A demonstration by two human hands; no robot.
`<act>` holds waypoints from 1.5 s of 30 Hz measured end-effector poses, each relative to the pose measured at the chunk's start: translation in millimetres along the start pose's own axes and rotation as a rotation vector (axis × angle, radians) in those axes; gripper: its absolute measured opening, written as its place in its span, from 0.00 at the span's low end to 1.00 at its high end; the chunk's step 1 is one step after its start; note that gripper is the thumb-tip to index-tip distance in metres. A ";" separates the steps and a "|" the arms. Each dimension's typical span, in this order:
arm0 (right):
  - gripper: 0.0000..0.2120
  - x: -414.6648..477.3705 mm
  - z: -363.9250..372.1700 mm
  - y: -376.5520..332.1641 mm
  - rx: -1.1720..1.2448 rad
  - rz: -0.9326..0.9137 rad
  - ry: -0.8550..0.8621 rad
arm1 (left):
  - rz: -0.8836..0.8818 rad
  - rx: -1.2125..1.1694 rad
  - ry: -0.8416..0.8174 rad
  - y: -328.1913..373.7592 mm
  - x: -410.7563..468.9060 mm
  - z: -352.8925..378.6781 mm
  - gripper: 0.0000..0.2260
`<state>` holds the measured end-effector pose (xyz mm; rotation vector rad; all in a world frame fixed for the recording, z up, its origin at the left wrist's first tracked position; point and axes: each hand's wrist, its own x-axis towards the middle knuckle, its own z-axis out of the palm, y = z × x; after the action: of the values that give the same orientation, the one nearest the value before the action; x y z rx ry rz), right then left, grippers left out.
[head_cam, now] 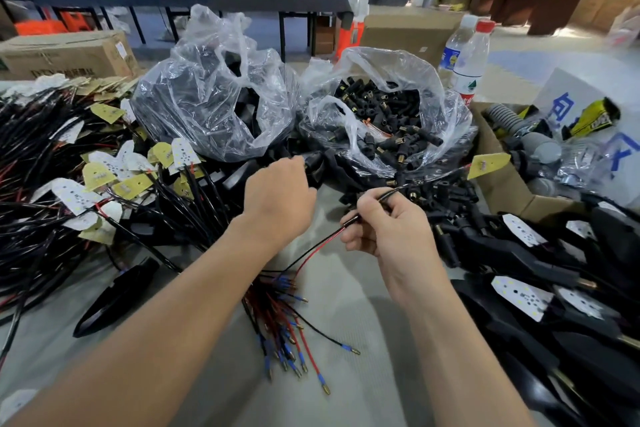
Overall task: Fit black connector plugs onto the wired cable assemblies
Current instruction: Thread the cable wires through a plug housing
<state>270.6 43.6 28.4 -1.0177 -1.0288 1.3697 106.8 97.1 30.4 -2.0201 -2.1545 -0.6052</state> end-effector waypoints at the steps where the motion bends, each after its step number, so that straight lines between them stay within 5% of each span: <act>1: 0.07 0.3 -3.0 0.1 0.006 0.010 -0.006 | 0.024 0.060 -0.014 1.3 4.0 4.8 0.13; 6: 0.11 3.9 -8.9 0.6 0.088 0.095 -0.066 | 0.091 0.075 -0.027 -7.1 16.9 19.7 0.16; 10: 0.08 3.5 -3.3 1.1 0.196 0.193 -0.092 | 0.143 -0.117 -0.008 -15.4 16.6 18.6 0.09; 16: 0.08 3.4 -1.7 2.8 0.159 0.161 -0.063 | -0.108 -0.551 0.249 -28.9 8.0 -15.9 0.16; 19: 0.08 3.2 -2.8 3.5 0.108 0.139 -0.099 | -0.440 -1.119 0.178 -23.6 -4.3 -33.8 0.21; 23: 0.09 2.5 1.1 2.7 -0.030 0.054 -0.137 | -0.590 -1.798 -0.255 -13.1 -31.5 -46.3 0.18; 26: 0.08 -0.9 1.8 -1.2 -0.146 0.015 -0.170 | -0.522 -1.673 -0.435 -9.0 -46.7 -41.4 0.10; 32: 0.21 -15.7 -6.0 -14.3 -0.379 0.038 -0.405 | -0.455 -1.512 -0.390 -9.2 -45.8 -31.6 0.17; 40: 0.20 -21.8 -10.0 -18.2 -0.592 0.157 -0.549 | -0.498 -1.441 -0.204 -36.6 -30.9 -41.2 0.08; 45: 0.19 -24.6 -19.1 -21.7 -0.634 0.244 -0.717 | -0.464 -1.662 -0.165 -40.3 -28.5 -51.5 0.15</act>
<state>295.6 20.4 45.1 -1.1475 -2.0148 1.7047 61.0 50.6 59.0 -1.7732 -2.3228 -3.1319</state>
